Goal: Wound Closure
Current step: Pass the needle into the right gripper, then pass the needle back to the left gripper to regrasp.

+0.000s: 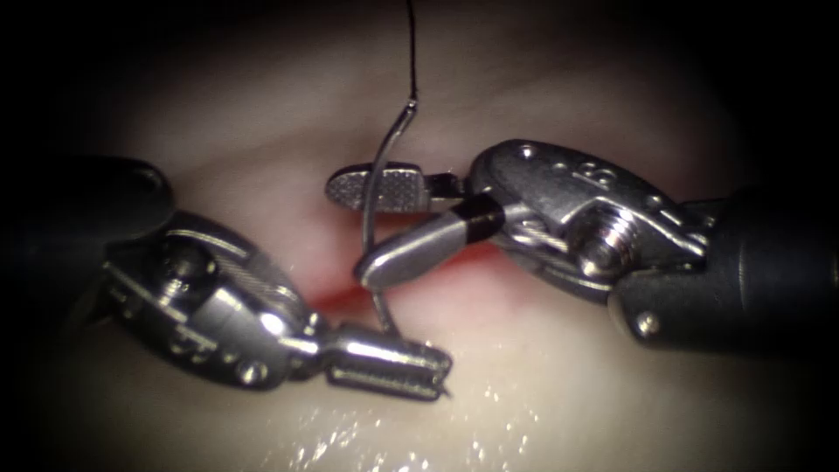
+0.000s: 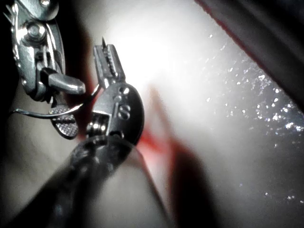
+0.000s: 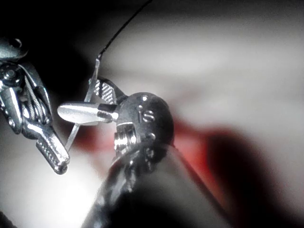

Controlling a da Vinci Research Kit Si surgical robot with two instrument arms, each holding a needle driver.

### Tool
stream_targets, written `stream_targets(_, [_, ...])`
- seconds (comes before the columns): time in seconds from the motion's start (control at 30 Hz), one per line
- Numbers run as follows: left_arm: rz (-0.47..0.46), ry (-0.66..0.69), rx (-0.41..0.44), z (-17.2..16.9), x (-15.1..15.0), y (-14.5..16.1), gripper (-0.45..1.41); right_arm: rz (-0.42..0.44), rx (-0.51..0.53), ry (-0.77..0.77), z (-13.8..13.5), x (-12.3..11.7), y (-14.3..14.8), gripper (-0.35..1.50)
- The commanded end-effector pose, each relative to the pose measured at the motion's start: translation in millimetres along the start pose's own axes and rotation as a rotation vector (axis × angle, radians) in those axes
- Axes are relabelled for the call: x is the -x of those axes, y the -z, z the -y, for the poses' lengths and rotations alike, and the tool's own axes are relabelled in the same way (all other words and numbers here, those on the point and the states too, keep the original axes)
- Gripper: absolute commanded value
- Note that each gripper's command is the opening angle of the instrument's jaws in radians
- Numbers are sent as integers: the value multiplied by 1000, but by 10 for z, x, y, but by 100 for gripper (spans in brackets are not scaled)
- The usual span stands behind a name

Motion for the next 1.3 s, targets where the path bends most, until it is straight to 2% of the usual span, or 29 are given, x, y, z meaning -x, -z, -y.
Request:
stream_targets(0.03, [-5, -3, 1, -2, 5, -6, -45, -7, 1, 3, -5, 0, -11, 80])
stream_targets(0.17, [-20, -5, -10, -5, 4, -7, -45, -43, -2, -5, -8, 0, -17, 80])
stream_targets(0.3, [-25, -7, -15, -4, 4, -7, -45, -49, -2, -13, -9, 3, -21, 59])
stream_targets(0.33, [-24, -7, -18, -4, 4, -7, -45, -49, -3, -22, -9, 5, -21, 44])
stream_targets(0.4, [-25, -6, -18, -3, 4, -7, -45, -46, -7, -23, -9, 11, -22, 26])
stream_targets(0.5, [-27, -6, -21, -3, 3, -7, -45, -38, -15, -17, -10, 24, -22, 12])
stream_targets(0.57, [-28, -6, -21, -3, 2, -8, -45, -35, -22, -9, -11, 32, -20, -35])
stream_targets(0.63, [-29, -1, -21, -3, 2, -8, -45, -25, -26, -6, -13, 37, -17, -35])
stream_targets(0.77, [-27, 35, -25, -4, 0, -8, -45, -27, -12, -11, -15, 30, -10, -35])
stream_targets(0.8, [-18, 64, -33, -4, 0, -9, 20, -33, 1, -15, -15, 26, -9, -35])
stream_targets(0.83, [2, 113, -40, -4, 0, -9, 73, -38, 11, -18, -15, 23, -7, -35])
stream_targets(0.87, [28, 121, -47, -4, -1, -9, 89, -38, 28, -23, -15, 18, -4, -35])
stream_targets(1.0, [110, 170, -78, -4, -2, -9, 114, -13, 95, -38, -14, 5, 2, -35])
stream_targets(1.2, [191, 186, -119, -4, -7, -9, 118, 3, 134, -41, -12, 2, 5, -35])
stream_targets(1.3, [229, 195, -141, -5, -9, -8, 118, 27, 185, -47, -12, 1, 6, -35])
